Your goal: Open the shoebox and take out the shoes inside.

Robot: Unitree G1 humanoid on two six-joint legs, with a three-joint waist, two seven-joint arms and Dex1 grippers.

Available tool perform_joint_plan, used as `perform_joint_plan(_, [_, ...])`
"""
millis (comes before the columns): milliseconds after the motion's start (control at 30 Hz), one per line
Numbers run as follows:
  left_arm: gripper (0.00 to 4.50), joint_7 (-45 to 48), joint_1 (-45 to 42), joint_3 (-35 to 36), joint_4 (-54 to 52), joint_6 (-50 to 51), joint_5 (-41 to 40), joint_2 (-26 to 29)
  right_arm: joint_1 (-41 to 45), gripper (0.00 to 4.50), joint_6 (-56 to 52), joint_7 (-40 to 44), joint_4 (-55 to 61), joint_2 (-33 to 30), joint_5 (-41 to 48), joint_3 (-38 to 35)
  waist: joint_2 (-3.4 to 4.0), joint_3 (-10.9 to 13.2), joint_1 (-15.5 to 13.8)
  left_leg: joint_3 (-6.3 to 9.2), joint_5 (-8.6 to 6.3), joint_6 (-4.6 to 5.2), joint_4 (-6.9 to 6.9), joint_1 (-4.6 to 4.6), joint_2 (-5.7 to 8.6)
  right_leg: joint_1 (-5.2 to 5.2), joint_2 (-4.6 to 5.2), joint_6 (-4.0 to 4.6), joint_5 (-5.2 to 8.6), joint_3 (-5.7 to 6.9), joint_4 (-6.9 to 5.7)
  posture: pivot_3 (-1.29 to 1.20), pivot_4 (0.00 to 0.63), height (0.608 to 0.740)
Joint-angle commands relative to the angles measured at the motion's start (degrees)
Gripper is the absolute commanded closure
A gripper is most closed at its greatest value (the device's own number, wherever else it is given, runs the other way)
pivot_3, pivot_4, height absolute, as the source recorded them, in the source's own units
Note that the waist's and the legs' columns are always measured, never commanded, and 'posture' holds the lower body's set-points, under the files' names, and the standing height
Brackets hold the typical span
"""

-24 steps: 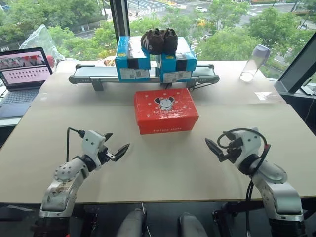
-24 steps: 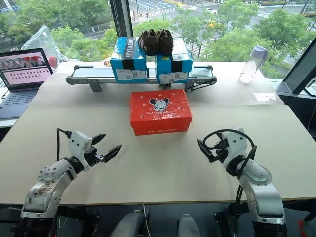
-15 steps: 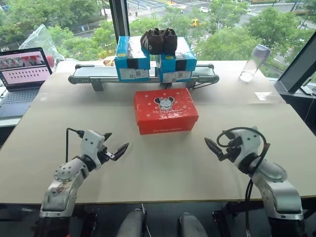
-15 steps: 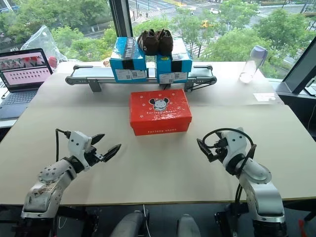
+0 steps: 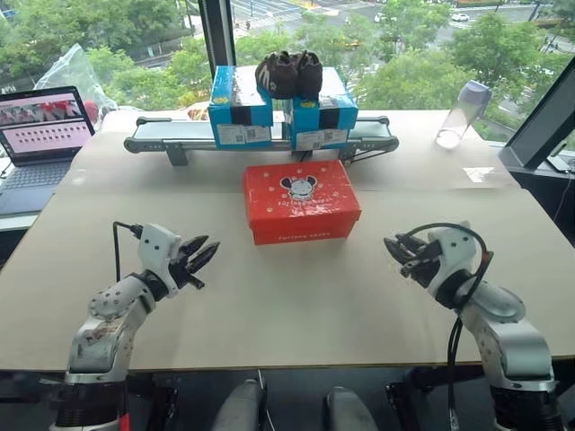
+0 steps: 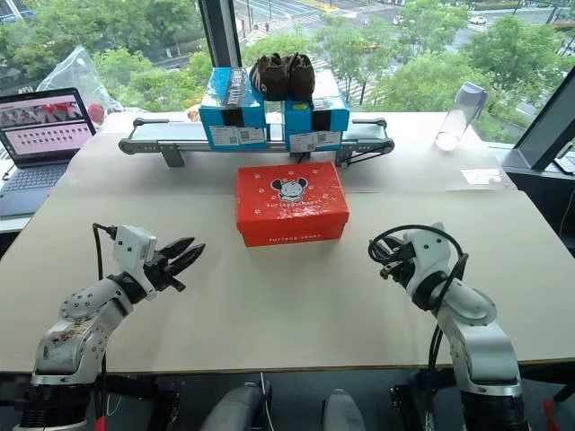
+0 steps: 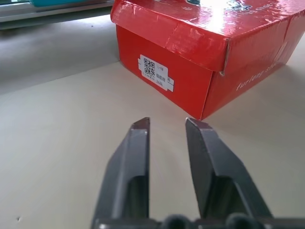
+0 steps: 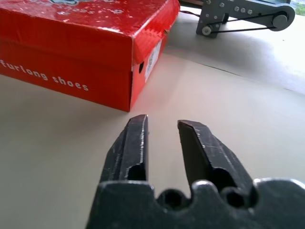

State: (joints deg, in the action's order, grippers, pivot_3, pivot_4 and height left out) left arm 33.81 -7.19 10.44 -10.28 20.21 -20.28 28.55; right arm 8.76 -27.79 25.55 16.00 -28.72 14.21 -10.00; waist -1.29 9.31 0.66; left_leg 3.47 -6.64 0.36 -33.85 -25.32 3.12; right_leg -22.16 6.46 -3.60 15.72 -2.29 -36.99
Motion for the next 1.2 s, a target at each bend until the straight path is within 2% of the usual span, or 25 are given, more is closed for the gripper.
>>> perform_joint_plan(33, [4.50,-3.5,-4.0,-0.2,1.7,-3.5,3.3,-0.7,5.2,4.44,3.3,-3.7,-4.5,-0.7,-4.4,0.3,0.00,0.0,0.0,0.00,0.00,0.00,-0.01,0.00,0.00,0.00,-0.01,0.00,0.00,0.01,-0.01,0.00,0.150,0.740])
perform_joint_plan(333, [4.50,-12.5,-16.3,-5.6,17.0,-7.7,13.0,-6.4,17.6,4.44,9.5,-6.8,-23.0,1.6,-9.9,4.0,-0.03,0.0,-0.1,-0.05,0.29,0.46,-0.06,0.01,0.10,0.04,-0.05,-0.04,-0.05,-0.01,-0.10,0.00,0.150,0.740])
perform_joint_plan(533, [4.50,-15.6,-21.1,-9.0,25.4,-11.3,16.9,-10.4,25.1,4.44,15.8,-4.8,-36.7,4.2,-10.8,6.5,-0.04,0.0,0.2,-0.15,0.31,0.50,-0.05,0.00,0.13,0.03,-0.05,-0.06,-0.08,-0.03,-0.14,0.00,0.150,0.740])
perform_joint_plan(767, [4.50,-15.1,-23.3,-12.1,30.0,-14.8,18.6,-14.1,31.2,4.44,22.4,-0.9,-46.3,10.1,-10.4,9.1,-0.04,0.0,0.6,-0.15,0.32,0.51,-0.05,0.00,0.11,0.01,-0.12,-0.07,-0.14,-0.08,-0.18,0.00,0.150,0.740])
perform_joint_plan(933, [4.50,-13.8,-21.6,-13.1,26.0,-12.7,17.7,-15.7,32.3,4.44,25.6,2.3,-48.9,11.9,-10.6,10.7,-0.04,0.0,0.4,-0.11,0.32,0.51,-0.05,0.00,0.13,0.02,-0.12,-0.09,-0.16,-0.08,-0.19,0.00,0.150,0.740])
perform_joint_plan(1200, [4.50,-8.2,-13.9,-12.1,2.5,3.1,9.5,-13.4,32.2,4.44,26.3,7.8,-46.5,13.0,-9.9,11.8,-0.02,0.0,1.0,-0.08,0.31,0.50,-0.02,0.00,0.07,-0.06,-0.14,-0.08,-0.18,-0.11,-0.22,0.00,0.150,0.740])
